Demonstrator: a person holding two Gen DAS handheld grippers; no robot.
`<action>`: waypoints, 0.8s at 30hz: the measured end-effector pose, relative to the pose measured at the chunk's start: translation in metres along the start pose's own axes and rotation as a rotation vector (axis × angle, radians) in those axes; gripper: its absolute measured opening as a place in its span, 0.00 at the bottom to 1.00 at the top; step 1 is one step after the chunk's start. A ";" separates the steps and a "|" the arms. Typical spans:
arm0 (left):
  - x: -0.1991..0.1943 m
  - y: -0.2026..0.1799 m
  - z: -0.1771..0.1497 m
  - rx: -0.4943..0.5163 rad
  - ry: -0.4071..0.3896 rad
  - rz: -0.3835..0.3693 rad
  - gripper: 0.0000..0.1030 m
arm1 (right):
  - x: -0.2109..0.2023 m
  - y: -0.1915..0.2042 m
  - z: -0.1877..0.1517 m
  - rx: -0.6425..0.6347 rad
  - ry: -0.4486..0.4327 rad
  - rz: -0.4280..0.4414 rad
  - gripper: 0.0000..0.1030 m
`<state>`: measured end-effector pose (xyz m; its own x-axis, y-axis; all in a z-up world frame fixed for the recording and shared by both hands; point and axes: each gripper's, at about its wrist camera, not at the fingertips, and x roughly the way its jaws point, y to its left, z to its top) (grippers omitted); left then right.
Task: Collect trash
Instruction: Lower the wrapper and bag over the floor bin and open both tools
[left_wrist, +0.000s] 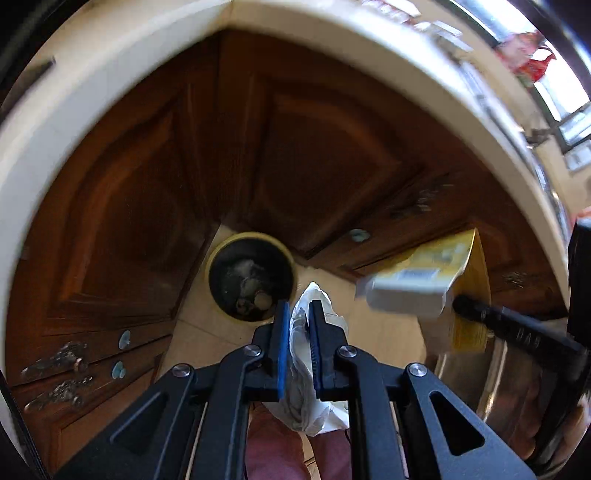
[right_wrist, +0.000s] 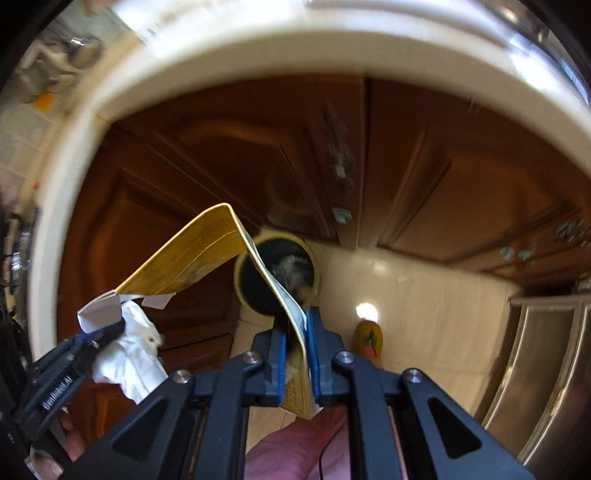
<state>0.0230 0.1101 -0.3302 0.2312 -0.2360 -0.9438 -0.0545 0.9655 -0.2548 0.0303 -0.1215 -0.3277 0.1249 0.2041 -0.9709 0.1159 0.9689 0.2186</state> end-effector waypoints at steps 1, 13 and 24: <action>0.012 0.004 0.002 -0.009 0.011 0.007 0.08 | 0.017 -0.001 0.000 0.007 0.026 -0.008 0.10; 0.110 0.039 0.037 -0.056 0.070 0.136 0.24 | 0.147 0.015 0.022 -0.037 0.208 -0.133 0.10; 0.088 0.066 0.017 -0.134 0.030 0.193 0.46 | 0.193 0.057 0.046 -0.171 0.317 -0.173 0.11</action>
<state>0.0562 0.1546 -0.4270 0.1756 -0.0532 -0.9830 -0.2238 0.9702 -0.0925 0.1059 -0.0335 -0.4986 -0.1957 0.0433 -0.9797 -0.0608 0.9966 0.0562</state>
